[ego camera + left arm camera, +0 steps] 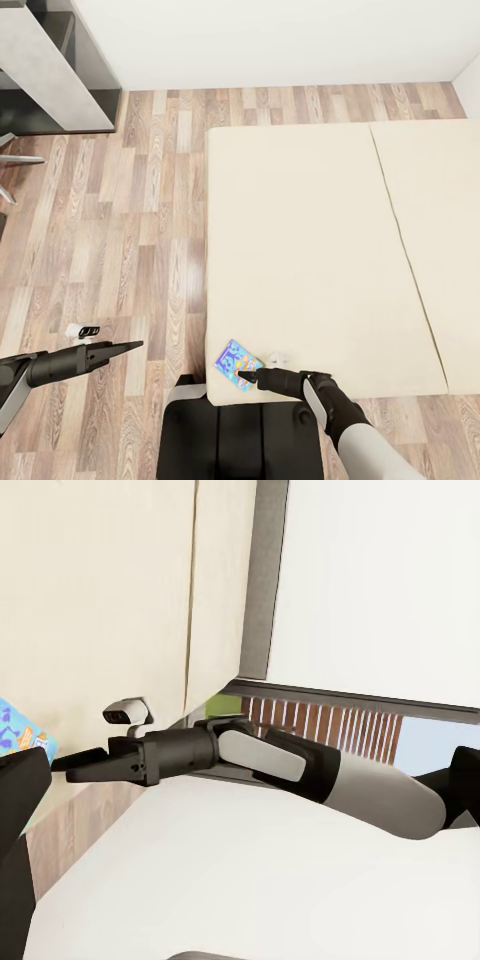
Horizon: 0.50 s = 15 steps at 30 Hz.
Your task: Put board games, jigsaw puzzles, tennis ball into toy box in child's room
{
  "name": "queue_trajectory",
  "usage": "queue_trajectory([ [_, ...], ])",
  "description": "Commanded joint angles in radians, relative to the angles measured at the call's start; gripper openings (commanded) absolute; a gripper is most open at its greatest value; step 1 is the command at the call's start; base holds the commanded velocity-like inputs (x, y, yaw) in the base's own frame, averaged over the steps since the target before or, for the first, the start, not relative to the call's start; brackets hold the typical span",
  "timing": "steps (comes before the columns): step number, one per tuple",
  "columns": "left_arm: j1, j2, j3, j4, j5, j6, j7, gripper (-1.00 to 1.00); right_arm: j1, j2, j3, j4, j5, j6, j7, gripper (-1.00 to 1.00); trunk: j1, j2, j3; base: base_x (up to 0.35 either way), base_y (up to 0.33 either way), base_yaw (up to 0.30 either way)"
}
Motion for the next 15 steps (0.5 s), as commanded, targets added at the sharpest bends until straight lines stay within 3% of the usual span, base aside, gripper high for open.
queue_trajectory([
  [1,0.0,0.0,0.0,0.0,0.0,0.011,-0.003,1.0,0.0,0.001,-0.006,-0.001,-0.004,0.009,0.003,1.0,0.001,-0.002,-0.001,0.0,0.0,0.0],
  [15,0.0,0.0,0.0,0.0,-0.001,0.011,-0.003,1.0,0.0,0.001,-0.009,-0.002,-0.006,0.01,0.003,1.0,0.001,-0.002,-0.001,0.0,0.0,0.0],
])
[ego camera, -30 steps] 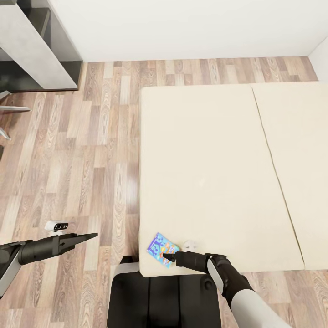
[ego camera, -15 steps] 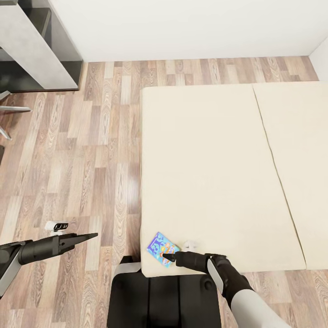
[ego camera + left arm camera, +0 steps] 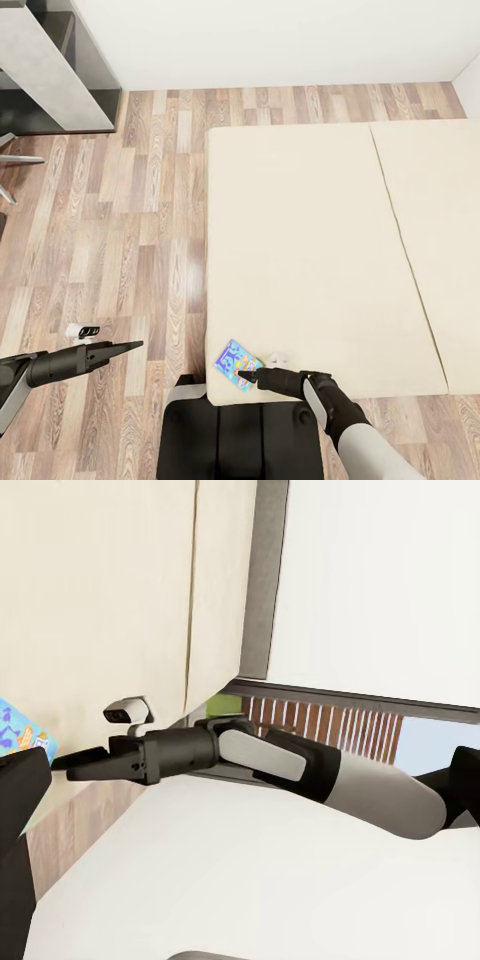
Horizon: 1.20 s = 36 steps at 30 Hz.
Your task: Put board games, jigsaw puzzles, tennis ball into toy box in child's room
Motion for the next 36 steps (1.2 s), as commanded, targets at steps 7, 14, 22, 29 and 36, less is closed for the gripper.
queue_trajectory([
  [7,0.0,0.0,0.0,0.0,-0.001,0.011,-0.003,1.0,0.0,0.001,-0.007,-0.001,-0.004,0.01,0.003,1.0,0.001,-0.002,-0.001,0.0,0.0,0.0],
  [14,0.0,0.001,0.002,0.001,-0.001,0.011,-0.003,1.0,0.0,0.001,-0.007,0.001,-0.004,0.012,0.003,1.0,0.001,-0.002,-0.001,0.0,0.0,0.0],
  [22,0.0,0.001,0.019,0.003,-0.001,0.011,-0.003,1.0,0.0,0.002,-0.01,0.001,-0.005,0.013,0.003,1.0,0.001,-0.002,-0.001,0.0,0.0,0.0],
  [29,0.0,0.002,0.021,0.003,-0.001,0.011,-0.003,1.0,-0.007,0.002,-0.011,-0.001,-0.006,0.018,-0.001,1.0,0.001,-0.002,-0.001,0.0,0.0,0.0],
  [36,0.0,0.001,0.021,0.003,-0.001,0.011,-0.003,1.0,-0.018,0.003,-0.011,-0.002,-0.007,0.022,-0.004,1.0,0.001,-0.002,-0.001,0.0,0.0,0.0],
])
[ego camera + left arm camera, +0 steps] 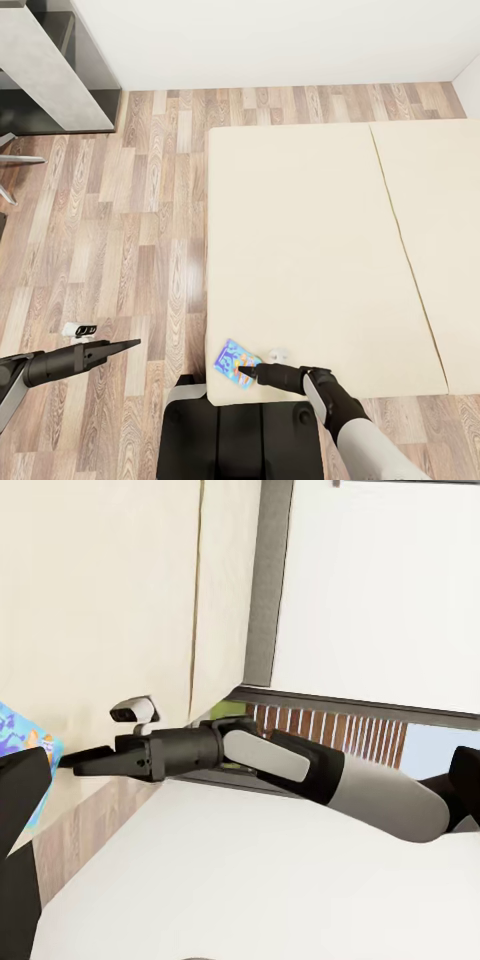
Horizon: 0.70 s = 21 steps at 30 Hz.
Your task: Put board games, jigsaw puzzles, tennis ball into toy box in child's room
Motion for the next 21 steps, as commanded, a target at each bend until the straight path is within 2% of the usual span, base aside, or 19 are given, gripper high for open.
queue_trajectory([
  [1,0.0,0.0,0.0,0.0,0.0,0.011,-0.003,1.0,-0.006,0.002,-0.006,-0.001,-0.005,0.01,0.002,1.0,0.001,-0.002,-0.001,0.0,0.0,0.0],
  [11,0.0,0.0,0.0,0.0,0.0,0.011,-0.003,1.0,-0.032,0.009,-0.008,0.004,-0.006,0.009,-0.041,1.0,0.001,-0.002,-0.001,0.0,0.0,0.0],
  [21,0.0,0.001,0.0,0.0,0.0,0.01,-0.003,1.0,-0.035,0.021,-0.008,0.005,-0.005,0.003,-0.05,1.0,0.001,-0.002,-0.001,0.0,0.0,0.0],
])
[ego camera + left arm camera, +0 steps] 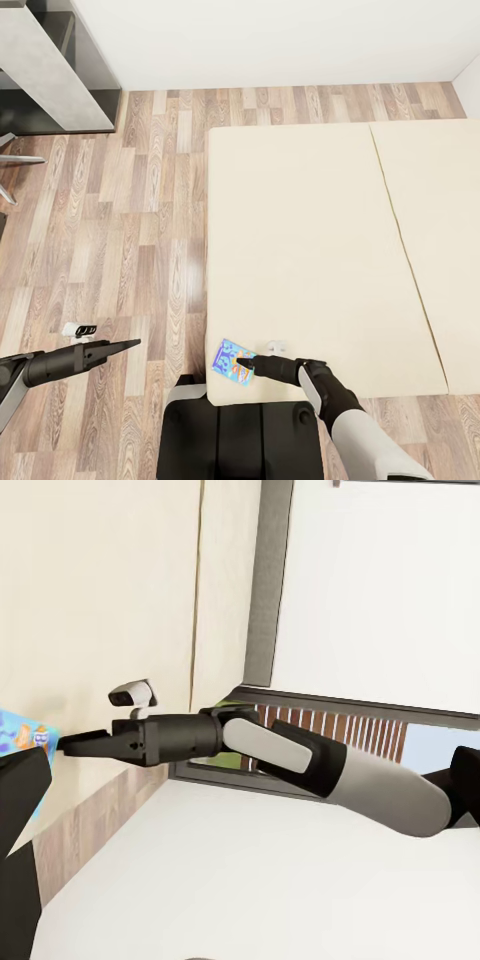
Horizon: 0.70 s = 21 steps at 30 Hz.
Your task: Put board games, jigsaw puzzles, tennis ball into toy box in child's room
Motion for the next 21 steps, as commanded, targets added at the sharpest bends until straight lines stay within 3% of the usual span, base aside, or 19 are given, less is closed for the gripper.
queue_trajectory([
  [1,0.0,0.0,0.0,0.0,0.0,0.011,-0.003,1.0,0.0,0.003,-0.006,0.0,-0.005,0.009,0.002,1.0,0.001,-0.002,-0.001,0.0,0.0,0.0],
  [10,0.0,-0.001,0.0,0.001,-0.003,0.01,-0.003,1.0,0.001,0.025,-0.005,0.001,-0.003,0.004,-0.026,1.0,0.001,-0.002,-0.001,0.0,0.0,0.0],
  [21,0.0,-0.002,-0.002,0.001,-0.008,0.009,-0.003,1.0,0.002,0.03,0.001,0.002,-0.002,-0.029,-0.03,1.0,0.001,-0.002,-0.001,0.0,0.0,0.0],
])
